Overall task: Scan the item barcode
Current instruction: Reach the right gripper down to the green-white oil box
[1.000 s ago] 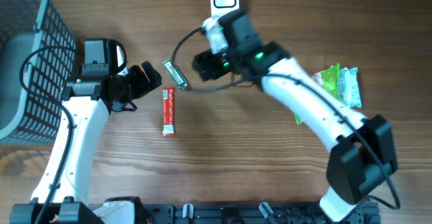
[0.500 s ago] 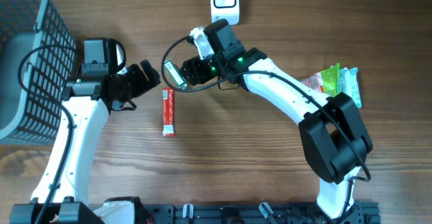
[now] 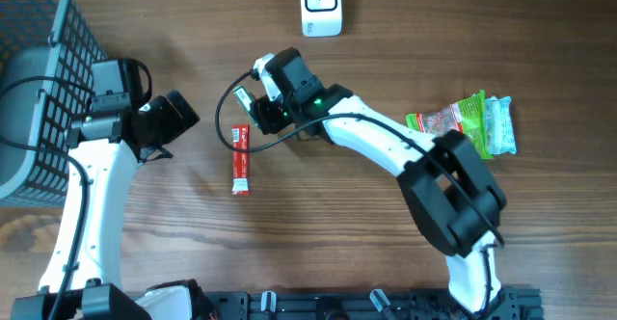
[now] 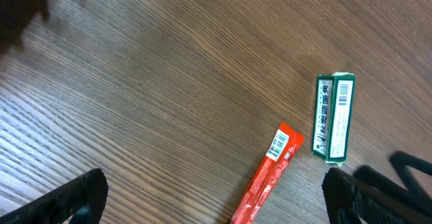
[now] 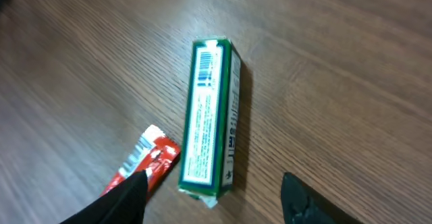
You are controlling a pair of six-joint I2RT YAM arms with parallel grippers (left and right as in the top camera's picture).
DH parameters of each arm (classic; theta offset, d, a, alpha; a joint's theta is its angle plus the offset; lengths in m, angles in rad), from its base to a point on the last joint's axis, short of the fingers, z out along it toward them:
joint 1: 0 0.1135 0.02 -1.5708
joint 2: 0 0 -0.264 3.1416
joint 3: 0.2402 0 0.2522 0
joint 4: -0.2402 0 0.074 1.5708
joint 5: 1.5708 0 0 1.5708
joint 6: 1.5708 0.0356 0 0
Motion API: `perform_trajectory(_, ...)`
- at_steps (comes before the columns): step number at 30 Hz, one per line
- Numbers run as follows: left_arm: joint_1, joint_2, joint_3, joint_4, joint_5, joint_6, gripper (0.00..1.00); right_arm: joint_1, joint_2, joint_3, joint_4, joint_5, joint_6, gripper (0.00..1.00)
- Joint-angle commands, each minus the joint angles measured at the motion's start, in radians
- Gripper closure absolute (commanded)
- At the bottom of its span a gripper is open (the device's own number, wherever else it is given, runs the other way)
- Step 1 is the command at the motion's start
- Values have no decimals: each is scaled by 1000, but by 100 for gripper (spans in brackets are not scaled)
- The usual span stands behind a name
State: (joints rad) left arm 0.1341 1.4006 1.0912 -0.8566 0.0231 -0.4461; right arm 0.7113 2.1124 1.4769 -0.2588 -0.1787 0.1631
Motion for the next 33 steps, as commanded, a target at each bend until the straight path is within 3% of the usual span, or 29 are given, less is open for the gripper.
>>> perform_trajectory(1, 5, -4, 8, 0, -14, 9, 0, 16, 46, -6, 29, -20, -12, 38)
perform_trajectory(7, 5, -4, 8, 0, -14, 9, 0, 71, 51, -6, 85, 129, -34, 37)
perform_trajectory(13, 5, -4, 8, 0, -14, 9, 0, 76, 109, -6, 152, 135, -52, 39)
perform_trajectory(16, 5, -4, 8, 0, -14, 9, 0, 76, 123, -6, 166, 135, -53, 47)
perform_trajectory(20, 5, -4, 8, 0, -14, 10, 0, 76, 122, -6, 169, 162, -56, 75)
perform_trajectory(21, 5, -4, 8, 0, -14, 9, 0, 74, 122, -6, 167, 185, -56, 77)
perform_trajectory(27, 5, -4, 8, 0, -14, 9, 0, 72, 55, -6, 111, 214, -60, 76)
perform_trajectory(33, 5, -4, 8, 0, -14, 9, 0, 42, -128, -6, -135, 251, -85, 76)
